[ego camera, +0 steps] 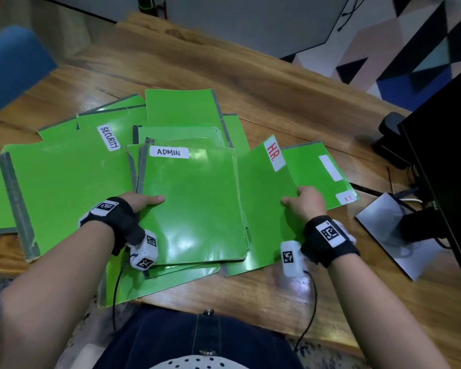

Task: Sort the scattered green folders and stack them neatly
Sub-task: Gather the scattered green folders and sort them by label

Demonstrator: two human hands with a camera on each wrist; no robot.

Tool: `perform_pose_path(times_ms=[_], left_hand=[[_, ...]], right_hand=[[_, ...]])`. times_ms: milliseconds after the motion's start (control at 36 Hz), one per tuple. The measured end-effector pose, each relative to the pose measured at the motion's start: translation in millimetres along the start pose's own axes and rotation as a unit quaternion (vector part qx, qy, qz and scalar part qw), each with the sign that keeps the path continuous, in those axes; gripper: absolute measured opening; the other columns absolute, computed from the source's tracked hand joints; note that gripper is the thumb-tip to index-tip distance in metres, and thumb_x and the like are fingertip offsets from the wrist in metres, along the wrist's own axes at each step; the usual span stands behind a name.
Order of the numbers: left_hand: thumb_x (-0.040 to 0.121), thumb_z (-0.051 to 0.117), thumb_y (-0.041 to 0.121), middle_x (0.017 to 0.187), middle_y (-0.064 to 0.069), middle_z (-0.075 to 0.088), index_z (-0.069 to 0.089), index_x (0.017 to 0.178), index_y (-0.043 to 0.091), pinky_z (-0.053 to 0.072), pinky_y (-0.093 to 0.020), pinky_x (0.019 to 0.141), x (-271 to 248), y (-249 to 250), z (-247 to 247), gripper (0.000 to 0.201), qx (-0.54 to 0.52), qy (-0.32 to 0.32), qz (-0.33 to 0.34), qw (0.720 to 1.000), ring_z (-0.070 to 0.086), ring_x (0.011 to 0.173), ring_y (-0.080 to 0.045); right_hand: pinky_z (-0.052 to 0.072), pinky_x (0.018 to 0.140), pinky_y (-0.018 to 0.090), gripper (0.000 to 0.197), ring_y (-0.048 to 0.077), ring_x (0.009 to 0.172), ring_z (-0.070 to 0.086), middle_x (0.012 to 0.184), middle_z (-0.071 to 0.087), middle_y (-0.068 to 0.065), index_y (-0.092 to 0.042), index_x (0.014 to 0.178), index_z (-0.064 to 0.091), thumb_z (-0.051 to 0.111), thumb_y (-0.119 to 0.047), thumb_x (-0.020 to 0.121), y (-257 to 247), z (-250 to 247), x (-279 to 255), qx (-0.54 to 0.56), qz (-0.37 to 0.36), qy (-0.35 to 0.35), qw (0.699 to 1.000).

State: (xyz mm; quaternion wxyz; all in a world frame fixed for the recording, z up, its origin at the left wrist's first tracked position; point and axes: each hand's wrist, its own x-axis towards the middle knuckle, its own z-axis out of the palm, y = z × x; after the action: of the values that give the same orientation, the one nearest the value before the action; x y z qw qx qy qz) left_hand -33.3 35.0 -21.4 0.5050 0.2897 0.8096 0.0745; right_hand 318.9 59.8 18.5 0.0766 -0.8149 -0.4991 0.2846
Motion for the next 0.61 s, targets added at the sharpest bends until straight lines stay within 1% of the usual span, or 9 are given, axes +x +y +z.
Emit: perform_pose_path(times_ms=[83,111,194,250,361,444,500,555,611], left_hand=[[0.079,0.069,0.046,0.138,-0.022,0.046,0.036,0.139,-0.005,0.04,-0.041,0.096,0,-2,1,0.085,0.004,0.006,0.002,1.0,0.048,0.121,-0.037],[0.079,0.069,0.046,0.137,-0.022,0.046,0.036,0.139,-0.005,0.041,-0.041,0.095,1,-2,1,0.086,0.006,0.01,0.004,1.0,0.048,0.12,-0.037],[0.079,0.07,0.043,0.135,-0.022,0.048,0.036,0.138,-0.006,0.041,-0.041,0.096,1,-2,3,0.084,0.002,0.019,0.009,1.0,0.049,0.119,-0.037],[0.08,0.07,0.042,0.134,-0.023,0.049,0.036,0.138,-0.006,0.042,-0.042,0.097,1,-2,4,0.083,0.001,0.02,0.01,1.0,0.049,0.118,-0.037],[0.079,0.071,0.041,0.132,-0.024,0.05,0.036,0.138,-0.007,0.042,-0.043,0.1,1,-1,4,0.083,-0.005,0.021,0.008,1.0,0.05,0.118,-0.038],[0.077,0.073,0.042,0.13,-0.024,0.052,0.038,0.136,-0.008,0.044,-0.043,0.1,2,-2,4,0.084,-0.014,0.024,0.01,1.0,0.052,0.116,-0.038],[0.075,0.075,0.041,0.129,-0.024,0.053,0.041,0.134,-0.008,0.044,-0.043,0.1,3,-3,4,0.084,-0.023,0.028,0.01,0.999,0.053,0.115,-0.038],[0.076,0.074,0.039,0.132,-0.024,0.051,0.039,0.135,-0.007,0.043,-0.042,0.1,4,-3,5,0.083,-0.028,0.034,0.008,0.999,0.051,0.118,-0.038],[0.078,0.073,0.039,0.134,-0.023,0.049,0.037,0.137,-0.007,0.042,-0.042,0.099,5,-4,7,0.084,-0.029,0.035,0.009,0.999,0.05,0.119,-0.037]], right_hand=[[0.047,0.064,0.025,0.032,0.023,0.081,0.06,0.093,0.063,0.01,-0.003,0.11,0.063,0.065,-0.025,0.087,-15,-39,-4,-0.087,-0.053,0.051,0.994],[0.044,0.064,0.024,0.027,0.022,0.079,0.058,0.088,0.061,0.01,-0.004,0.104,0.064,0.065,-0.024,0.086,-19,-54,-4,-0.091,-0.061,0.065,0.992],[0.053,0.081,0.036,0.028,0.025,0.086,0.065,0.095,0.068,0.012,-0.004,0.102,0.068,0.07,-0.024,0.082,-22,-95,-1,-0.002,-0.064,0.1,0.993],[0.052,0.089,0.042,0.033,0.026,0.094,0.065,0.1,0.068,0.015,-0.004,0.107,0.068,0.071,-0.025,0.082,-15,-115,10,0.078,-0.049,0.145,0.985],[0.048,0.087,0.033,0.04,0.017,0.091,0.055,0.106,0.065,0.011,-0.009,0.105,0.065,0.07,-0.033,0.074,-2,-132,32,0.229,0.013,0.215,0.949],[0.044,0.084,0.032,0.055,0.019,0.098,0.053,0.115,0.057,0.008,-0.003,0.12,0.052,0.067,-0.037,0.079,20,-103,50,0.284,0.115,0.15,0.94],[0.045,0.094,0.039,0.075,0.025,0.107,0.054,0.129,0.054,0.009,-0.001,0.13,0.046,0.066,-0.046,0.074,50,-73,75,0.274,0.163,0.085,0.944],[0.043,0.1,0.042,0.081,0.029,0.116,0.052,0.139,0.048,0.009,-0.007,0.138,0.041,0.065,-0.048,0.072,69,-44,76,0.199,0.164,0.017,0.966],[0.039,0.101,0.036,0.078,0.029,0.125,0.048,0.141,0.046,0.011,-0.012,0.142,0.039,0.069,-0.033,0.073,49,-31,33,0.142,0.14,-0.02,0.98]])
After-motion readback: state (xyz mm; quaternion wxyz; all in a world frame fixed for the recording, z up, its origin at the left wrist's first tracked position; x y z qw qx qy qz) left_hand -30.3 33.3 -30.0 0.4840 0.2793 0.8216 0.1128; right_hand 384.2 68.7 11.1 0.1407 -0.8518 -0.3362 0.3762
